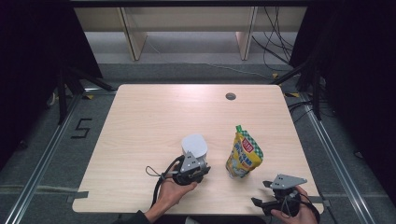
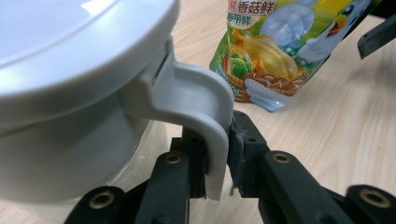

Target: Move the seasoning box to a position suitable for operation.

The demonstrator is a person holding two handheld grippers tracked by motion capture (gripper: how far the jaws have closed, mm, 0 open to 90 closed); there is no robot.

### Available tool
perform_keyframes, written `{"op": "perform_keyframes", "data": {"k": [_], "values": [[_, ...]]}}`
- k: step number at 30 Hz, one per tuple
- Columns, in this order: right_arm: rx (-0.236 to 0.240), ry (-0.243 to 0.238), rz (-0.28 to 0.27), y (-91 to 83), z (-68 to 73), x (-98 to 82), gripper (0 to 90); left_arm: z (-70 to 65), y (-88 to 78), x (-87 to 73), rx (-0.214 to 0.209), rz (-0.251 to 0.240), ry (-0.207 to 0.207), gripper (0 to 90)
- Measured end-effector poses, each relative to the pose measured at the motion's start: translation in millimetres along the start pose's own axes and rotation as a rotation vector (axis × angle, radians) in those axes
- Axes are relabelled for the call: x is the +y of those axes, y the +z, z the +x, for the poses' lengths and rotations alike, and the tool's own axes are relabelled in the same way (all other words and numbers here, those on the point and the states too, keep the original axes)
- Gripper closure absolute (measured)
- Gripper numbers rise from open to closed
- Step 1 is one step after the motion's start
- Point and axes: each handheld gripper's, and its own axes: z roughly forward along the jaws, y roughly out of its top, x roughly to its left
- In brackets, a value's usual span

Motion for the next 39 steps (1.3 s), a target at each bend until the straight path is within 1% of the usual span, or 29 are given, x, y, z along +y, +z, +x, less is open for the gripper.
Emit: {"op": "perform_keyframes", "data": {"k": [2,3,5,6,7,8,9,10,11,12,13,14,17,19,21,22,23,25,26,29,30,31,32,34,35,36,37,38,39], "values": [[0.001,-0.008,-0.006,-0.3,-1.0,0.0,23.0,0.5,-1.0,-0.6,-0.005,0.000,0.004,77.3],[0.003,0.003,-0.004,-0.6,-0.4,0.2,22.9,1.5,-1.3,-0.9,-0.021,0.000,0.000,77.3],[0.002,0.003,-0.003,-0.7,-0.5,0.2,23.0,1.9,-2.8,-1.3,-0.026,0.001,0.001,76.9],[0.002,-0.002,-0.004,-1.3,-0.5,-0.4,23.0,3.4,-7.6,-2.6,-0.030,0.013,0.019,76.5],[0.000,-0.003,-0.004,-1.6,-0.4,-0.5,23.0,4.1,-10.4,-3.6,-0.035,0.017,0.024,76.0],[-0.001,-0.004,-0.007,-1.7,-0.7,-0.4,23.0,4.4,-13.3,-4.8,-0.051,0.025,0.023,75.4],[-0.001,-0.001,-0.007,-1.6,-0.7,-0.4,22.9,4.8,-17.7,-6.0,-0.056,0.044,0.009,74.7],[-0.002,0.004,-0.003,-1.6,-0.7,-0.7,22.9,7.0,-21.7,-7.3,-0.050,0.044,0.029,74.0],[-0.002,0.004,-0.003,-1.6,-0.7,-0.7,22.9,7.0,-21.7,-7.3,-0.050,0.044,0.029,73.2],[-0.003,-0.008,-0.005,-1.6,-1.9,-1.1,23.0,9.2,-30.3,-11.8,-0.033,0.053,0.027,72.4],[-0.002,-0.003,-0.006,-1.5,-1.5,-0.9,23.0,9.2,-30.3,-11.8,-0.033,0.053,0.027,71.7],[-0.004,-0.001,-0.005,-1.2,-1.4,-0.8,22.9,12.5,-38.4,-16.5,-0.025,0.057,0.019,71.1],[-0.002,-0.008,0.000,-1.1,-1.3,-1.0,23.0,16.9,-48.4,-22.2,-0.014,0.056,0.008,70.0],[0.000,0.002,0.001,-0.8,-0.4,-0.6,23.0,21.1,-52.9,-24.7,-0.015,0.051,0.020,69.5],[0.003,0.004,0.005,-0.9,0.0,-1.0,23.0,24.5,-56.7,-26.7,-0.010,0.049,0.019,69.2],[0.000,-0.009,0.003,-0.7,-0.9,-1.1,23.1,26.6,-58.2,-28.0,-0.013,0.044,0.020,69.1],[0.001,-0.007,0.002,-0.8,-0.9,-0.8,23.1,29.3,-61.3,-28.2,-0.003,0.065,0.032,69.0],[-0.001,-0.002,0.001,-0.7,-1.0,-0.8,23.1,31.1,-62.6,-29.5,-0.012,0.056,0.026,68.7],[-0.002,-0.011,0.001,-0.5,-1.6,-1.3,23.1,34.2,-66.2,-31.5,-0.003,0.053,0.013,68.5],[0.000,-0.005,0.004,-1.1,-1.0,-1.1,23.1,38.8,-69.9,-33.0,0.012,0.057,0.020,68.2],[0.006,-0.032,-0.004,-0.1,-2.7,-0.5,23.1,40.2,-71.9,-33.7,0.019,0.059,0.012,68.1],[0.010,-0.037,-0.005,0.3,-2.8,-0.8,23.1,42.2,-73.2,-34.8,0.024,0.050,0.002,68.1],[0.010,-0.040,-0.005,0.4,-2.7,-0.9,23.1,48.9,-77.6,-36.6,0.048,0.046,0.001,68.0],[0.006,-0.038,-0.005,0.0,-2.4,-0.4,23.1,56.0,-82.1,-38.0,0.072,0.046,-0.002,67.9],[0.006,-0.038,-0.005,0.0,-2.4,-0.4,23.1,56.0,-82.1,-38.0,0.072,0.046,-0.002,67.8],[0.009,-0.040,-0.004,0.6,-2.5,-0.6,23.1,62.4,-85.5,-39.6,0.100,0.040,-0.018,67.6],[0.000,-0.036,0.000,-0.1,-2.2,-0.8,23.1,62.4,-85.5,-39.6,0.100,0.040,-0.018,67.5],[0.003,-0.032,-0.001,-0.2,-1.9,-0.4,23.1,66.6,-86.6,-40.5,0.124,0.029,-0.046,67.3],[0.004,-0.016,0.002,-0.2,-0.6,-0.3,23.1,69.3,-87.9,-40.6,0.142,0.040,-0.044,67.2]]}}
